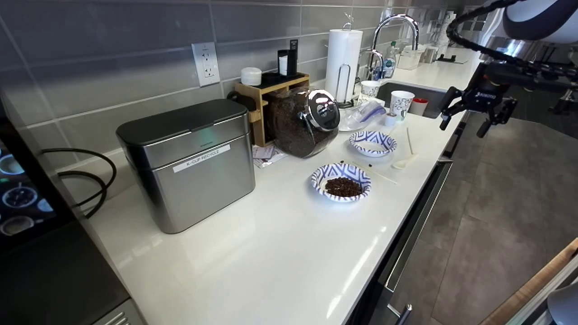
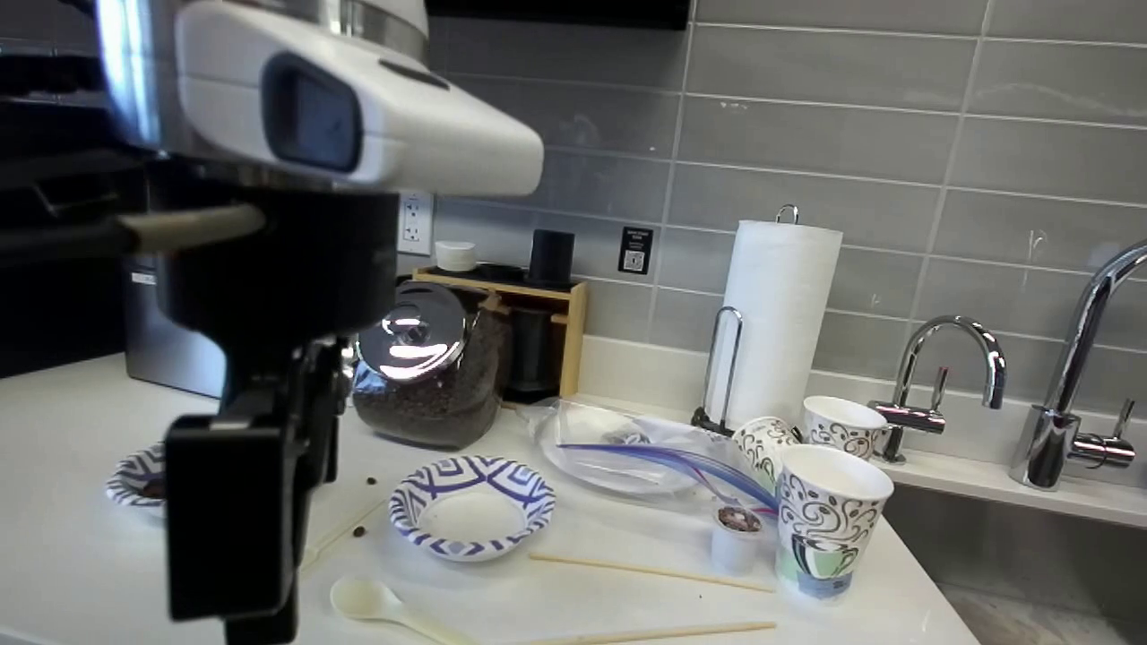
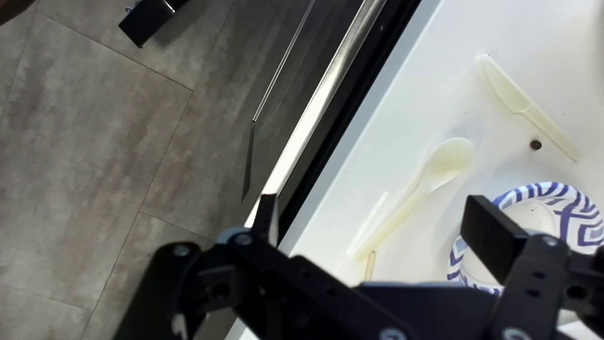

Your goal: Use the plastic spoon to put some of the contents of the plate on the left to the plate on the right

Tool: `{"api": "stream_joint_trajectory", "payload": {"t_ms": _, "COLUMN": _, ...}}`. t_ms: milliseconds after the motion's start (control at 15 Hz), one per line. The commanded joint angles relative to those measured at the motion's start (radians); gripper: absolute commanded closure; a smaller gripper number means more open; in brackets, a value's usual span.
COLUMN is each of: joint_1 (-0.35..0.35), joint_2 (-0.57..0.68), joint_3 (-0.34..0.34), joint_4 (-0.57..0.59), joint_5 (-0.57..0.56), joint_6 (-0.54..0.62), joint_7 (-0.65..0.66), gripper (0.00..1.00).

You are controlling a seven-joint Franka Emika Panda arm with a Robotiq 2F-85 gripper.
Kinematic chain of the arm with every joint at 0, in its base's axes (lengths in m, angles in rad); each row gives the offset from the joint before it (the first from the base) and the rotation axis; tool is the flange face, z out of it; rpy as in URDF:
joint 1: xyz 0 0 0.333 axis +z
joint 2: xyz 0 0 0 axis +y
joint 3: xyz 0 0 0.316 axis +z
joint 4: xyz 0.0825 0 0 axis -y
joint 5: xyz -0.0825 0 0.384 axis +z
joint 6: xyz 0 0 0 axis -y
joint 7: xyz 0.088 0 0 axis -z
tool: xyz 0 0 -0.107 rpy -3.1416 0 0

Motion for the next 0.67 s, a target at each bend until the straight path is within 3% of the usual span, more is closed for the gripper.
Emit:
{"api": "stream_joint_trajectory", "payload": {"t_ms": 0, "joint_1": 0.001, "joint_2": 0.013, "joint_3": 0.002, "joint_4": -0.004, "joint_5": 0.007, "joint_6": 0.012, "joint_7": 0.0, "gripper": 0.0}}
{"api": "stream_joint_trajectory", "payload": {"t_ms": 267, "joint_1": 0.002, "joint_2": 0.024, "joint_3": 0.001, "joint_4": -0.003, "joint_5": 0.014, "joint_6": 0.015, "joint_7": 0.001, "gripper": 0.0}}
{"api": "stream_joint_trajectory", "payload": {"t_ms": 600, "joint_1": 0.023, "joint_2": 0.163, "joint_3": 0.014, "joint_4": 0.036, "joint_5": 0.002, "joint_6": 0.07, "joint_7": -0.018, "gripper": 0.0}}
